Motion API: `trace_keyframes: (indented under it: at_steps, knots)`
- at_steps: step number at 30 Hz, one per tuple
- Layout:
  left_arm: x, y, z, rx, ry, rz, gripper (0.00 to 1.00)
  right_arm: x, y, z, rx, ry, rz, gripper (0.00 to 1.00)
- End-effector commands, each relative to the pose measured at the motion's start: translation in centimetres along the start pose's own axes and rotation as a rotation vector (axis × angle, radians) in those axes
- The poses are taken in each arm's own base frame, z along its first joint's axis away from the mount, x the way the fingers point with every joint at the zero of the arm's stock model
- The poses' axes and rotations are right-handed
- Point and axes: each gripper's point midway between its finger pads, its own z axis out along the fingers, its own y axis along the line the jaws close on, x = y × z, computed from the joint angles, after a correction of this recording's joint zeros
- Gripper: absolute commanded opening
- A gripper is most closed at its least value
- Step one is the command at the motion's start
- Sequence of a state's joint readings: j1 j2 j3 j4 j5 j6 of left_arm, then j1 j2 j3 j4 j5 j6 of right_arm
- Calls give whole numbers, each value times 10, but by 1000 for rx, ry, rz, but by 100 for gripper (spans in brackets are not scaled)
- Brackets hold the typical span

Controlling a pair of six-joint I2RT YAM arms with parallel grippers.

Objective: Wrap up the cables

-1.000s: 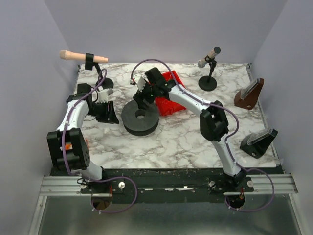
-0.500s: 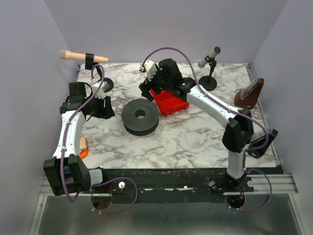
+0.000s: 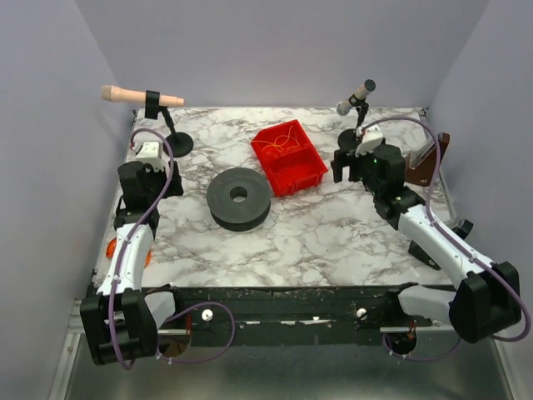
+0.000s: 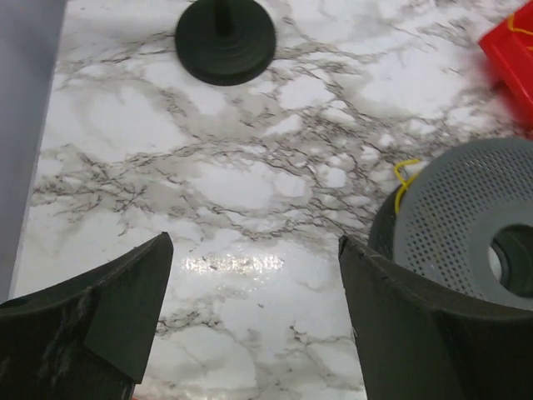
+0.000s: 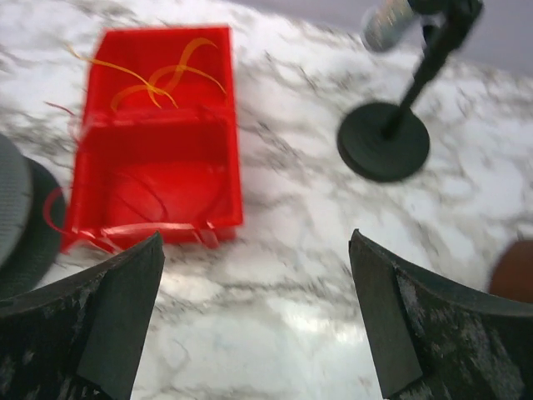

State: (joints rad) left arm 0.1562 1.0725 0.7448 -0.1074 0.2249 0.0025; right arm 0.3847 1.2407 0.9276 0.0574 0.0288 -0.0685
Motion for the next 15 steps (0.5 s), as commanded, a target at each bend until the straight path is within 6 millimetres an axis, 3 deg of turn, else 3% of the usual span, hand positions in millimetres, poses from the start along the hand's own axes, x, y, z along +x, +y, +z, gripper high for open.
trace_keyframes:
  at_steps: [1, 8, 15]
  knots:
    - [-31, 40, 4, -223, -276, -89, 96, 30, -36, -20, 173, -35, 80, 100]
    - [-7, 39, 2, -223, -453, -88, 99, 91, -77, -46, 349, -36, 179, 100]
    - [15, 45, 0, -262, -473, -148, 99, 112, -97, -72, 450, -145, 194, 100]
